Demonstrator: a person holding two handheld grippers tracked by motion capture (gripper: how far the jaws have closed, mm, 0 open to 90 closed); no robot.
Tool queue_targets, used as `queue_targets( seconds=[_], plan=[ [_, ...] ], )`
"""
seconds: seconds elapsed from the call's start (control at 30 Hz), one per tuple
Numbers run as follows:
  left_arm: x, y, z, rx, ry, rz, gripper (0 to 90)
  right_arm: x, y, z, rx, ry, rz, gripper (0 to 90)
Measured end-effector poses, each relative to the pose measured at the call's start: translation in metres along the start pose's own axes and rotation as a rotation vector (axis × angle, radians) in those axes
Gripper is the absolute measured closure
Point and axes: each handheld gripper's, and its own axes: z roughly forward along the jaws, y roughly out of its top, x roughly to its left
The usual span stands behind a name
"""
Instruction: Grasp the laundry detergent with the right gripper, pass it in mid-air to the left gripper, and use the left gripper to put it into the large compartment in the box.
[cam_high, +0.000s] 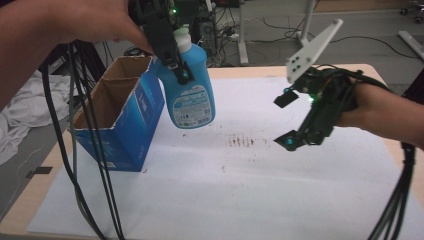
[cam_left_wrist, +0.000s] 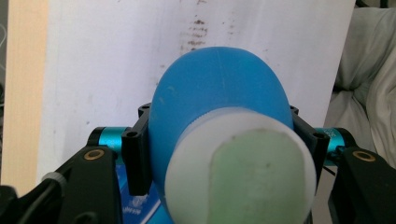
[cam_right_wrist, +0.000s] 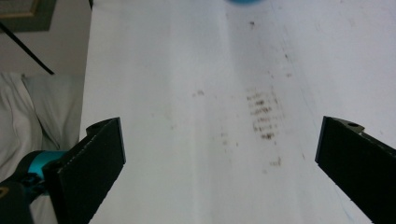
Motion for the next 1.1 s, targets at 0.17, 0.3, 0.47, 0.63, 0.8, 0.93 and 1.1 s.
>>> queue_targets(
  seconds=[0.17,0.3,0.47,0.63,0.8,0.93,1.1],
  plan=[
    [0.004,-0.010,-0.018,-0.004,0.003,-0.039,37.7,0.001,-0.014,-0.018,0.111,-0.025,0.052,1.0],
    [0.009,-0.020,-0.033,-0.016,0.008,-0.081,37.7,0.001,-0.028,-0.029,0.213,-0.016,0.096,1.0],
    [0.014,-0.030,-0.051,-0.029,0.009,-0.120,37.7,0.004,-0.043,-0.041,0.287,-0.037,0.092,1.2],
    [0.017,-0.044,-0.070,-0.015,0.022,-0.148,37.7,0.006,-0.055,-0.055,0.312,-0.048,0.102,1.2],
    [0.016,-0.061,-0.089,-0.026,0.040,-0.184,37.7,0.008,-0.060,-0.066,0.324,-0.062,0.107,1.2],
    [0.018,-0.079,-0.102,-0.027,0.053,-0.226,37.7,0.008,-0.060,-0.075,0.330,-0.075,0.102,1.2],
    [0.021,-0.101,-0.112,-0.032,0.066,-0.279,37.7,0.009,-0.057,-0.084,0.317,-0.098,0.098,1.2]
  ],
)
